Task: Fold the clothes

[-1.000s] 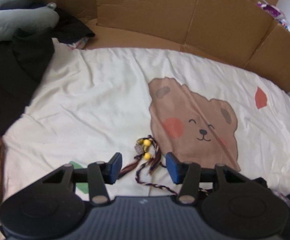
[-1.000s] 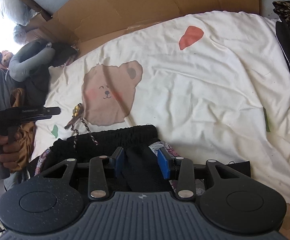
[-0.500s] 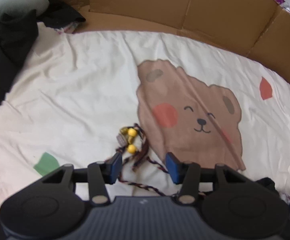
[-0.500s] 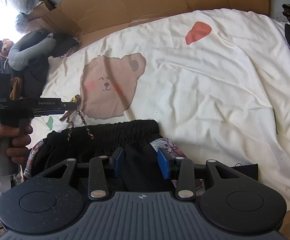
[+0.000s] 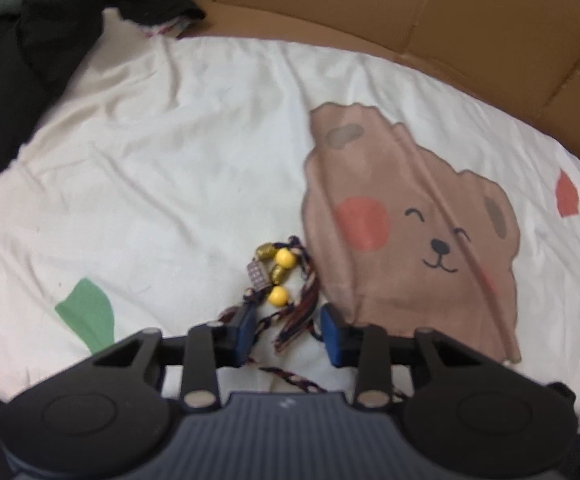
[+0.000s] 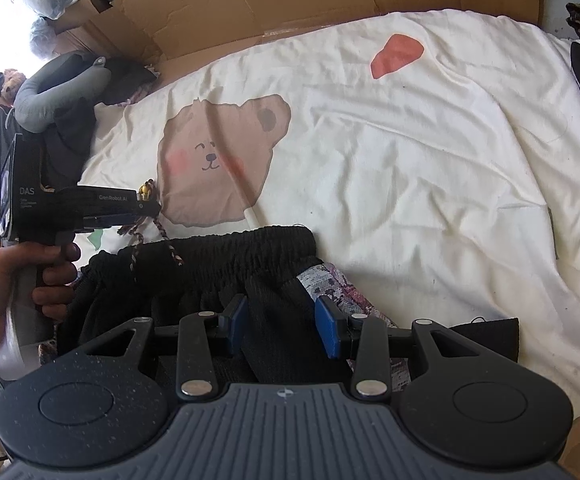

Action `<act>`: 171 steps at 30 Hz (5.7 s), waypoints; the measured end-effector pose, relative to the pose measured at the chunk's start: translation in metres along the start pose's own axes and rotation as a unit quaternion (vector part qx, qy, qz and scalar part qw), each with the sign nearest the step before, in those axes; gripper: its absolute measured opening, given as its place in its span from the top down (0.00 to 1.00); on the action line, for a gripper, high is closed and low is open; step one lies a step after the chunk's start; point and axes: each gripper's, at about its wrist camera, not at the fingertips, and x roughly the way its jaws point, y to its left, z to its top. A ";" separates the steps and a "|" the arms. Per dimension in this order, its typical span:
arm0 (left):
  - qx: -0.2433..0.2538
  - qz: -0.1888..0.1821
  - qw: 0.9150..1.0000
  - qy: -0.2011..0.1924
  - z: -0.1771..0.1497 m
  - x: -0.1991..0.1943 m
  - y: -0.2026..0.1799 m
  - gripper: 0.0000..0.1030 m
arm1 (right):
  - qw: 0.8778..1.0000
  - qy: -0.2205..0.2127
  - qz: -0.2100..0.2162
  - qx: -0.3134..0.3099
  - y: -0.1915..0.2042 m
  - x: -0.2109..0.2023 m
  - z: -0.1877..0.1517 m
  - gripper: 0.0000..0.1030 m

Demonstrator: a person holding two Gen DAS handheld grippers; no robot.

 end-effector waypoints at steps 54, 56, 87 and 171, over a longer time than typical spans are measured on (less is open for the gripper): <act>0.169 -0.255 0.952 -0.012 -0.069 -0.178 -0.004 0.97 | 0.998 -0.058 -0.018 0.018 0.006 -0.028 0.016 0.57; 0.176 -0.264 0.949 -0.001 -0.075 -0.180 -0.003 0.97 | 0.998 -0.057 -0.018 0.018 0.006 -0.027 0.015 0.57; 0.148 -0.104 0.983 0.019 -0.060 -0.134 0.059 0.69 | 0.997 -0.026 -0.066 0.007 -0.019 0.008 0.030 0.57; 0.204 -0.044 0.966 -0.151 0.087 -0.091 0.015 0.84 | 0.956 -0.118 -0.122 -0.240 0.082 0.022 0.173 0.87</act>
